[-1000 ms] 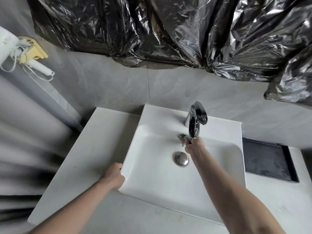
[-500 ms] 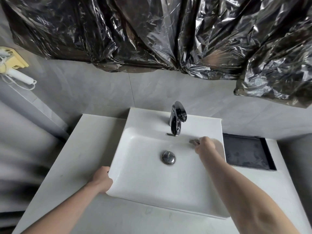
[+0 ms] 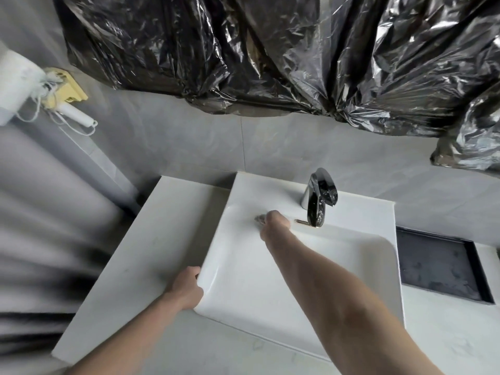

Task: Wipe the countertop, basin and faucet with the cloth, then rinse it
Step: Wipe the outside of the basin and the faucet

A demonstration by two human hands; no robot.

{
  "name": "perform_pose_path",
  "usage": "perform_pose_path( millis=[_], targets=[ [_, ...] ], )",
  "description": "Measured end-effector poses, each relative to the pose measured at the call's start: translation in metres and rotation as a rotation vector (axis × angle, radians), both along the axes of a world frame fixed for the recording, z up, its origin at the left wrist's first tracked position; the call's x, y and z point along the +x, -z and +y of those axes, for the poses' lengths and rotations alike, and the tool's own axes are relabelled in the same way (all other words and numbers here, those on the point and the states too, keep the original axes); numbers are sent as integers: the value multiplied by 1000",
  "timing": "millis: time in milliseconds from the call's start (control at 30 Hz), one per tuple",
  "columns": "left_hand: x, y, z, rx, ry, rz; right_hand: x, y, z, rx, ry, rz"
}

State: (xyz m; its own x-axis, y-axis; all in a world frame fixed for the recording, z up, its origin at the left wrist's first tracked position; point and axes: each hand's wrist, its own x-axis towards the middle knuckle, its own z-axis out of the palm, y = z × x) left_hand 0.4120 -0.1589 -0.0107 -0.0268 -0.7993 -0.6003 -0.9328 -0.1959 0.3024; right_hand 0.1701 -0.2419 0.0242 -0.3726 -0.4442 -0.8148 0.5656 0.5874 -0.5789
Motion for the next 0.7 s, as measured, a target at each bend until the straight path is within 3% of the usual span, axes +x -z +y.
perform_pose_path(
  millis=[67, 267, 433, 700],
  targets=[
    [2, -1, 0, 0, 19, 5, 21, 8, -8, -30, -5, -43],
    [11, 1, -3, 26, 25, 62, 75, 19, -25, -159, -486, 158],
    [14, 0, -7, 107, 16, 114, 88, 69, 21, -300, -784, 286],
    [23, 10, -10, 142, 18, 163, 92, 56, 136, -353, -1389, 398]
  ],
)
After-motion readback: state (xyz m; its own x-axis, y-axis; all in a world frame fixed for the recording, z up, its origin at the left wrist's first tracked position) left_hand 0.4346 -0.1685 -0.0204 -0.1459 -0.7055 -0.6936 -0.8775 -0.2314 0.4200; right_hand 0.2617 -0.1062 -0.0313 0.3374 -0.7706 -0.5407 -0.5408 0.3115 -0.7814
